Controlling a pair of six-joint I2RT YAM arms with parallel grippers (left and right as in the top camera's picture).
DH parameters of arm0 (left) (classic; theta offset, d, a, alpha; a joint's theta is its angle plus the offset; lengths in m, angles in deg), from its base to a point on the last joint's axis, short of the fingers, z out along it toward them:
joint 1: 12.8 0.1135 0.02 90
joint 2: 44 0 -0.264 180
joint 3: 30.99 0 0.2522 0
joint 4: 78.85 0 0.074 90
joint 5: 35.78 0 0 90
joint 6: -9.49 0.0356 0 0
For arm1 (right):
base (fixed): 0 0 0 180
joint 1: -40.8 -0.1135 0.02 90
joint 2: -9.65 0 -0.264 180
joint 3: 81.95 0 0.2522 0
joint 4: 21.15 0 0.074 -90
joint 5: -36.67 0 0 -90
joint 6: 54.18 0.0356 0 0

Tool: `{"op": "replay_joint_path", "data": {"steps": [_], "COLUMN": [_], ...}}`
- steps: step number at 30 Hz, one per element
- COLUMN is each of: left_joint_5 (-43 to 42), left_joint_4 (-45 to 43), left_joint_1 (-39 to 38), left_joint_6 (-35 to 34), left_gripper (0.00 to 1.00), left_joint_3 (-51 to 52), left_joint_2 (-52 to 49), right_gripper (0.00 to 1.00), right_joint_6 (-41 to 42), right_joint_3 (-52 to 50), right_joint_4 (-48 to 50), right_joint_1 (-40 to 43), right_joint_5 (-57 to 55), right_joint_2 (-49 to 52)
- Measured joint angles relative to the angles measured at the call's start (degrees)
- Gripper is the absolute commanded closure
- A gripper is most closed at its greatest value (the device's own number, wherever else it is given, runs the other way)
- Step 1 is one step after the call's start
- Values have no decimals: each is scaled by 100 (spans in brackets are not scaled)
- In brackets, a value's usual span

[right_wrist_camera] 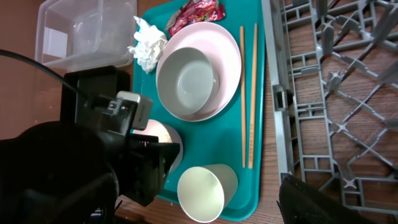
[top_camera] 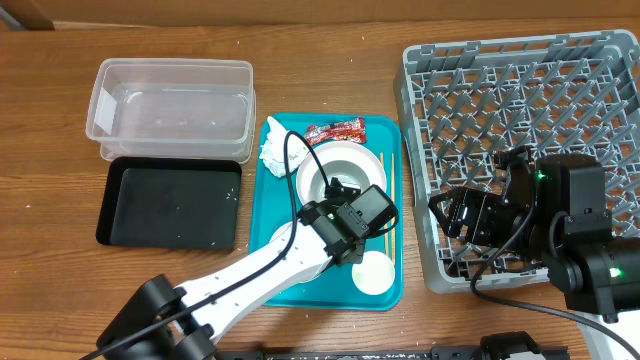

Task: Sort waste into correct bins and load items into the dishwasher
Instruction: 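Reach the left gripper to the pink bowl of rice and grasp its rim, then carry the pink bowl left and tip the rice onto the black tray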

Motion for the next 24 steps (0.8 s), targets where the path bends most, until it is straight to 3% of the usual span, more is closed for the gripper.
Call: {"op": "replay_joint_path", "data": {"steps": [10,17,24], "left_joint_5": [-111,-588,-721], "left_joint_4": [-31,-28,-13], "left_joint_1": [188,610,608], "left_joint_6": [-304,-87,308], "left_gripper": [62,73,78], "left_joint_3": [-2,-4,-4], "left_joint_2": [-452,-452,-459], "right_gripper": [14,14,15], "right_joint_6": [2,0,2], "right_joint_3": [0,0,0], "right_joint_4": [-76,-131,-133], "right_joint_1": [0,0,0], "right_joint_5": [-109,-273,-374], "right_joint_2": [0,0,0]}}
